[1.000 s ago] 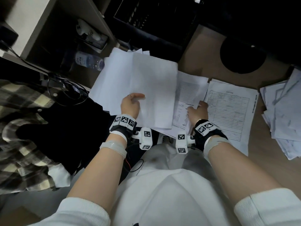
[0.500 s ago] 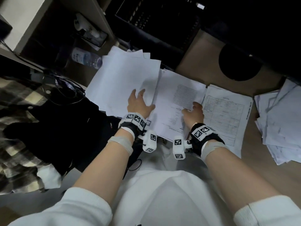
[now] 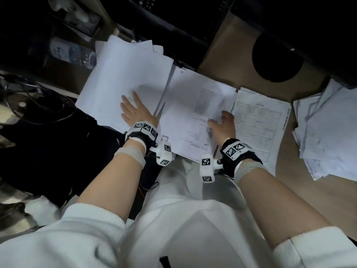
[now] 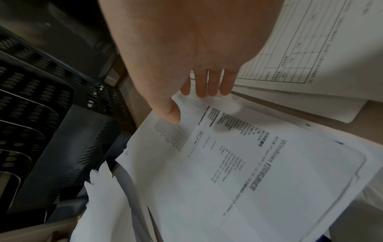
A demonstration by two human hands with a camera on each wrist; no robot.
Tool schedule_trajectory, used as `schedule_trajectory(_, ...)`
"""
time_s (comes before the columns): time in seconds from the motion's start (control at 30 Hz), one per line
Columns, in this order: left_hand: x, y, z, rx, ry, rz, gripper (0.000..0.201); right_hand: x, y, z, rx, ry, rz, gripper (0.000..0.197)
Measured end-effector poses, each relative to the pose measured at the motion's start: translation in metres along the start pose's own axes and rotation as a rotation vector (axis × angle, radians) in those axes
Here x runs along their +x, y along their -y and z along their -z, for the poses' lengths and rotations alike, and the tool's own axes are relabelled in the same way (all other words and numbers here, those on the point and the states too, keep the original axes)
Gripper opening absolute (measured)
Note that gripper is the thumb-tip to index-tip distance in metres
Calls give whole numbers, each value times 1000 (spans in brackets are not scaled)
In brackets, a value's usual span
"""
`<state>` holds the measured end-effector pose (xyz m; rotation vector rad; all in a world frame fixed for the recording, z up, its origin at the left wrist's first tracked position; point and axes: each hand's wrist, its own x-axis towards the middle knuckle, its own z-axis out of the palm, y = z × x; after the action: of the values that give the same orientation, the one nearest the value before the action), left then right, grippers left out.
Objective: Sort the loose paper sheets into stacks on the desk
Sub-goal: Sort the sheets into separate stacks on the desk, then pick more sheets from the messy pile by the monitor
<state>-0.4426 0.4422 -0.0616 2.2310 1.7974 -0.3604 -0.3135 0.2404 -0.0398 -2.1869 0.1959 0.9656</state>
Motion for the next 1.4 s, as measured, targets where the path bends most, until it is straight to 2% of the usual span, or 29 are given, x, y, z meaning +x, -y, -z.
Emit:
schedule_trajectory(0.03,1,2,2,12,-58,19,129,0,3,-1,-10,3,1,73)
schedule_trajectory(0.07,0,2,5,9,-46,18,128,2,5,-1,-38,-5,1,73)
schedule_trajectory(0.13,-2,-2,10,-45,104,-26,118,5,7,-1,-142,-69,-25,71)
schedule_trajectory(0.2,-3,-10,19,-173,166,-115,97,8,7,0,-186,-129,-102,76)
schedule_trajectory(0.27,-7,-16,20,-334,173,-240,62,9,5,1,-132,-130,-188,83)
schedule_trajectory(0.33,-13,-21,21,-466,299,-258,38,10,5,1,-76,-94,-199,86)
schedule_trajectory(0.37,-17,-22,21,-503,379,-237,35,10,6,1,-53,-67,-184,85)
schedule_trajectory(0.47,-29,-31,21,-540,502,-197,45,14,7,7,-54,-40,-158,79)
schedule_trajectory(0.63,-52,-65,23,-613,483,-234,43,15,-9,47,0,-4,-149,72)
schedule_trajectory(0.87,-119,-150,22,-686,547,-301,34,15,-53,128,36,10,-183,69)
schedule_trajectory(0.97,-157,-188,11,-745,587,-254,29,18,-63,176,95,-29,-145,57)
schedule_trajectory(1.07,-202,-235,-6,-762,614,-269,30,28,-80,237,84,-70,-104,41)
schedule_trajectory(1.1,-220,-252,-11,-754,628,-280,28,32,-90,259,124,-77,-104,42)
schedule_trajectory(1.2,-269,-309,-32,-719,685,-257,33,47,-126,328,219,-109,-150,62)
schedule_trajectory(1.3,-307,-361,-59,-629,746,-226,47,59,-163,388,254,-177,-237,65)
schedule_trajectory(1.4,-338,-395,-71,-613,732,-201,55,72,-192,428,246,-253,-338,69)
